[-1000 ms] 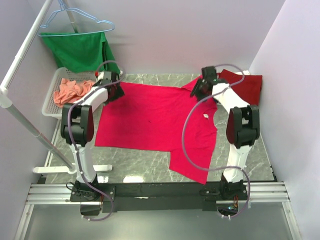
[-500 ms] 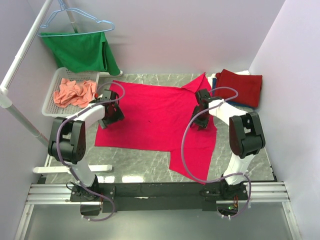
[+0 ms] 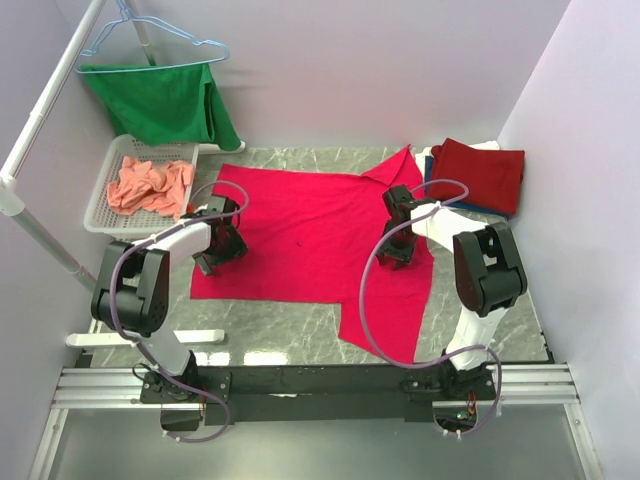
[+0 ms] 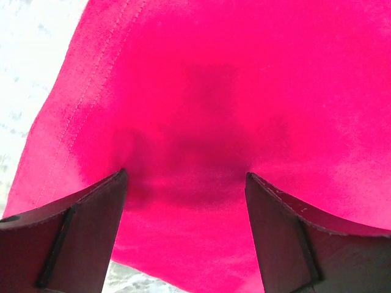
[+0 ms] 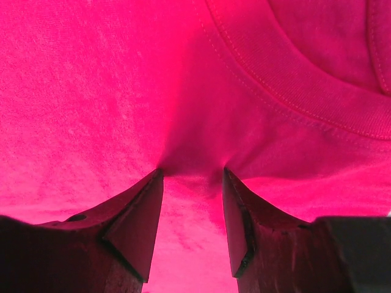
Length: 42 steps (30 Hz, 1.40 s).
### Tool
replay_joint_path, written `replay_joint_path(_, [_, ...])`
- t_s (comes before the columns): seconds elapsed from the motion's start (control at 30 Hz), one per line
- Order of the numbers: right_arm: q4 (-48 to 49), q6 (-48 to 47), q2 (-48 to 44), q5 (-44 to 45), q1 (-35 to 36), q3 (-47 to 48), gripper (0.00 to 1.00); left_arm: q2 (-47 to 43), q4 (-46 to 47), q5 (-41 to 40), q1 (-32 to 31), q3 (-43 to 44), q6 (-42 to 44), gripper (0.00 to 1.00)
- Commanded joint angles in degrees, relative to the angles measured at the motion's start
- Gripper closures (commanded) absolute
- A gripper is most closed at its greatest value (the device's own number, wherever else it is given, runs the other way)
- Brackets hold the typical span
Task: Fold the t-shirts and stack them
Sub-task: Flatten the tshirt out
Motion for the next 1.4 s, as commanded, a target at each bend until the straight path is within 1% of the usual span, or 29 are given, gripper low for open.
replay_joint_path(0.0, [-2.87,0.57,1.39,0.94,1.22,-1.26,0.50,-0.84,-7.95,0.40,-0.67,-3.71,-3.66,0.16])
replay_joint_path(0.17, [-3.93,0.31,1.14,0.06,1.75,-4.33,0.51,-5.23,-12.78,-2.15,-0.76,-4.24,-4.46,0.16])
replay_joint_path(0.3, [-6.30,0.13,-1.23,1.29,2.01,-7.23,0.52,-7.61,-14.81,-3.91,-0.76,-4.76,-4.72,0.15])
replay_joint_path(0.47, [-7.71,1.01,-5.80,3.31,2.01,-13.20,0.52,-10.07,-14.81,-3.47,-0.76,-6.43,-5.07,0.15])
replay_joint_path(0.6, [-7.36,2.41,-7.65,3.58,2.01,-17.86,0.52,-11.82,-15.25,-2.68,-0.94,-8.27,-5.51,0.15])
replay_joint_path(0.8, [-5.60,3.65,-8.80,3.22,2.10,-19.89,0.53,-15.16,-16.92,-1.19,-1.72,-9.86,-6.04,0.15])
replay_joint_path(0.93, [-5.69,3.82,-9.76,4.45,2.19,-18.05,0.53,-16.40,-18.67,-1.53,-2.43,-9.42,-7.00,0.15])
replay_joint_path(1.03, [-7.00,4.26,-11.34,6.91,2.28,-14.54,0.53,-18.76,-19.29,-1.97,-2.61,-8.20,-6.74,0.15])
replay_joint_path(1.2, [-10.08,5.32,-13.45,9.02,2.36,-5.49,0.53,-21.05,-22.89,-3.55,-2.61,-2.67,-6.22,0.15])
replay_joint_path(1.3, [-10.09,5.32,-13.28,9.90,2.19,1.18,0.52,-21.50,-22.55,-4.87,-2.61,1.38,-5.07,0.15])
replay_joint_path(1.37, [-9.56,5.14,-11.18,10.87,1.93,6.53,0.50,-21.50,-21.50,-4.88,-2.61,3.57,-3.93,0.15])
